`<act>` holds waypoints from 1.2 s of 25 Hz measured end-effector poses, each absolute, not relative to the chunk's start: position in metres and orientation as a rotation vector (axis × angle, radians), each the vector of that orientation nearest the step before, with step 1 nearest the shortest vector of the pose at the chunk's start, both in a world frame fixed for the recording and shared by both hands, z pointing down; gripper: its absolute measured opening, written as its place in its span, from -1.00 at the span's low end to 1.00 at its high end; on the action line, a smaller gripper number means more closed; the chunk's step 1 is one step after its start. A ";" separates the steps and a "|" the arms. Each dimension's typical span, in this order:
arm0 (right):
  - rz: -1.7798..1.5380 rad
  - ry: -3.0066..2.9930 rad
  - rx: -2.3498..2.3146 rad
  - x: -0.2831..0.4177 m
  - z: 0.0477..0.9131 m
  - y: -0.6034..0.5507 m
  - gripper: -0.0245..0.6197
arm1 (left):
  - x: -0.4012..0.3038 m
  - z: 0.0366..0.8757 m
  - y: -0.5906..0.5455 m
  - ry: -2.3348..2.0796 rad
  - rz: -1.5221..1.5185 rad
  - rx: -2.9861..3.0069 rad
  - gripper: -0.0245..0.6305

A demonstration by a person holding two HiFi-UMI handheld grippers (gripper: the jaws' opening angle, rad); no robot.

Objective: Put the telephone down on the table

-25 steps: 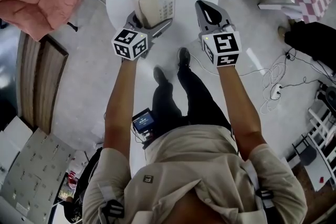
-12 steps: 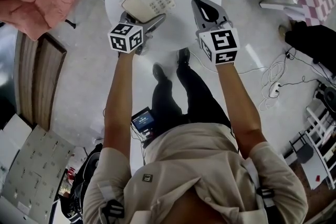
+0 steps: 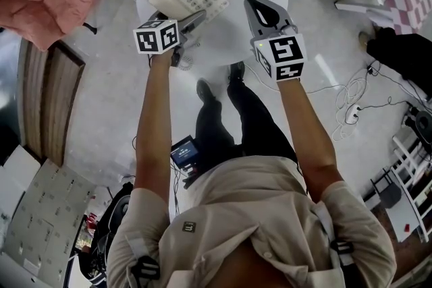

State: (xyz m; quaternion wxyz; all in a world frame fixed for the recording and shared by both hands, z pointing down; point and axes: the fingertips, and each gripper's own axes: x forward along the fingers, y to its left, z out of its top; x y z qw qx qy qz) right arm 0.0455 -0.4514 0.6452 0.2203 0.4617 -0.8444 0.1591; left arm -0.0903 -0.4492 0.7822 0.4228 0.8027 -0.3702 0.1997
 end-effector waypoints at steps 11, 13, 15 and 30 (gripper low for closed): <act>0.440 -2.338 1.255 0.040 0.647 -0.455 -0.93 | -0.123 0.791 -0.463 -1.197 0.673 1.874 0.63; 0.438 -2.341 1.255 0.042 0.645 -0.455 -0.93 | -0.121 0.787 -0.464 -1.234 0.697 1.889 0.63; 0.434 -2.345 1.258 0.043 0.640 -0.455 -0.93 | -0.125 0.776 -0.466 -1.296 0.731 1.907 0.63; 0.343 -2.395 1.321 0.044 0.568 -0.445 -0.93 | -0.132 0.685 -0.455 -1.394 0.679 2.055 0.62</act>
